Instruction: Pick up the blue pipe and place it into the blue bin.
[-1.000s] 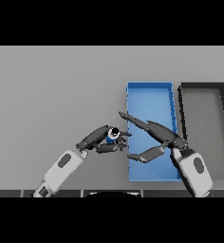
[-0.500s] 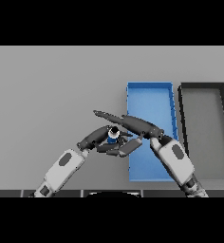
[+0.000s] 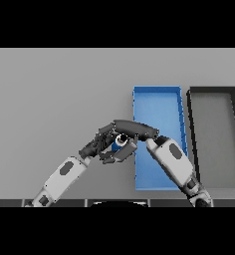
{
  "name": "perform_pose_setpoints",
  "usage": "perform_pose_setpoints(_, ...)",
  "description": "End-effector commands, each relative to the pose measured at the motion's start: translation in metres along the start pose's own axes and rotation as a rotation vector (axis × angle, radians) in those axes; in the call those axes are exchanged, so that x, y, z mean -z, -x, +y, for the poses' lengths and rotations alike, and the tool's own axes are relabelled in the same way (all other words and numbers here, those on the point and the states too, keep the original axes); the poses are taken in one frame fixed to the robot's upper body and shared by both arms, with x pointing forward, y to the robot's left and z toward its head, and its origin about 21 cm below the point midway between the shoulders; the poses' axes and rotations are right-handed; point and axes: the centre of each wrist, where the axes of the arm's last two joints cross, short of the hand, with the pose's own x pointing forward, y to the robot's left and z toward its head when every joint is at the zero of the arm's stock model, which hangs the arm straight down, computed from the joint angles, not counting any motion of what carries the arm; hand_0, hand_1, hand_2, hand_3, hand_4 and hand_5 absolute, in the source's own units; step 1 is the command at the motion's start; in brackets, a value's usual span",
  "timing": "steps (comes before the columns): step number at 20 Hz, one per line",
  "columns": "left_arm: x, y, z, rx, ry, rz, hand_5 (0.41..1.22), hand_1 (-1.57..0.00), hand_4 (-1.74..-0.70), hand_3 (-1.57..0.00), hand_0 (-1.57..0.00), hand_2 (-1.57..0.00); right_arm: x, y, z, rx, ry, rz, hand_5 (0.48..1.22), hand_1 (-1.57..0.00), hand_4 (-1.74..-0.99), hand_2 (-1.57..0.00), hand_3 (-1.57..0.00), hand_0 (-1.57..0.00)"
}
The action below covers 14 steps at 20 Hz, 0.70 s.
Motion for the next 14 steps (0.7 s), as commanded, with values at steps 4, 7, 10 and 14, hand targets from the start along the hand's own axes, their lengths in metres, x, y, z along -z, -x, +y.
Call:
perform_pose_setpoints(4, 0.003, 0.002, -0.005, -0.13, -0.028, -0.065, 1.206, -1.28, -1.7, -0.53, -1.29, -1.27, 0.005, 0.002, 0.007, 0.074, 0.004, -0.028, 0.809, -1.29, -1.475, -1.29, -1.19, -1.28)
perform_pose_setpoints(7, 0.003, 0.004, -0.006, -0.13, -0.023, -0.072, 1.214, -1.42, -1.72, -0.59, -1.43, -1.42, 0.002, 0.0, 0.01, 0.018, 0.032, -0.037, 1.01, -1.43, -1.456, -1.43, -1.38, -1.42)
perform_pose_setpoints(10, 0.005, 0.004, -0.003, -0.097, -0.014, -0.071, 1.217, -1.45, -1.73, -0.53, -1.5, -1.49, 0.004, 0.001, 0.012, -0.003, 0.034, -0.059, 1.113, -1.5, -1.469, -1.5, -1.47, -1.5)
perform_pose_setpoints(14, 0.002, 0.005, -0.002, -0.06, 0.03, -0.046, 1.219, -1.19, -1.54, -0.52, -1.41, -1.24, -0.001, 0.003, 0.012, 0.038, 0.021, -0.066, 1.177, -1.54, -1.477, -1.54, -1.53, -1.54)
